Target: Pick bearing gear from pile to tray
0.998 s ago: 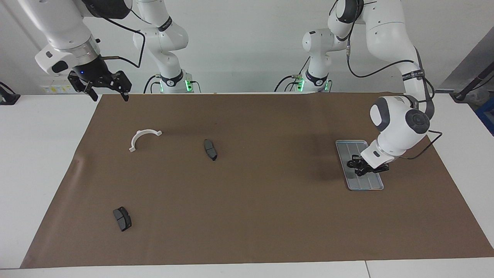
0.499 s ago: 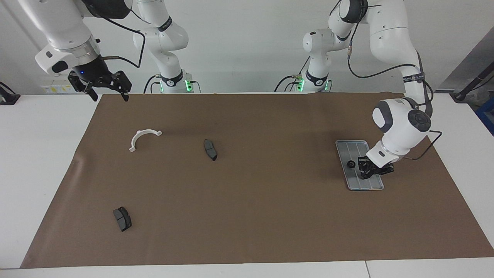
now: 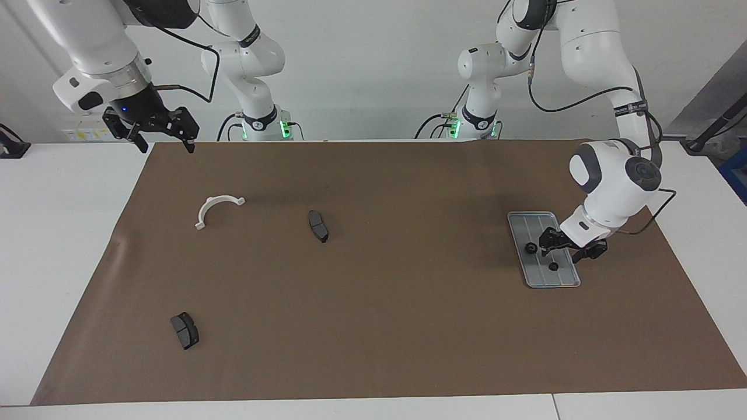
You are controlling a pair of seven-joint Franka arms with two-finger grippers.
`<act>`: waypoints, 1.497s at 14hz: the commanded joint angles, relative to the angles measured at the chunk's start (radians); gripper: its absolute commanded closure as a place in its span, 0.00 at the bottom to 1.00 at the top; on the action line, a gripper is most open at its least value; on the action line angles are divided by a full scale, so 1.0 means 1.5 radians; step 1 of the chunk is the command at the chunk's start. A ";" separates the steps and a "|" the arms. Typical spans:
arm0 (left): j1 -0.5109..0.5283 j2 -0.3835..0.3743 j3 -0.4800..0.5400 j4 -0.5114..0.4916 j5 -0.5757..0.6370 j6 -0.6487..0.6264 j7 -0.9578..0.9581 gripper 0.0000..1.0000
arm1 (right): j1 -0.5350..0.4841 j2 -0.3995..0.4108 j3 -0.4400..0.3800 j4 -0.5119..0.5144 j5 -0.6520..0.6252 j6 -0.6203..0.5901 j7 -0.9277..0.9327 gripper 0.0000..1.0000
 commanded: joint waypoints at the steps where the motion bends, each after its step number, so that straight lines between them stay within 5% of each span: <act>1: -0.034 -0.049 0.004 0.100 0.006 -0.182 -0.067 0.00 | -0.004 -0.015 0.003 -0.015 0.008 0.010 -0.008 0.00; 4: -0.062 -0.093 0.002 0.177 0.007 -0.323 -0.132 0.00 | -0.004 -0.015 0.003 -0.015 0.008 0.010 -0.007 0.00; 11: -0.063 -0.227 -0.023 0.173 -0.001 -0.395 -0.134 0.00 | -0.005 -0.015 0.003 -0.015 0.008 0.010 -0.007 0.00; 21: -0.063 -0.262 -0.022 0.143 -0.001 -0.414 -0.130 0.00 | -0.004 -0.015 0.003 -0.015 0.008 0.010 -0.008 0.00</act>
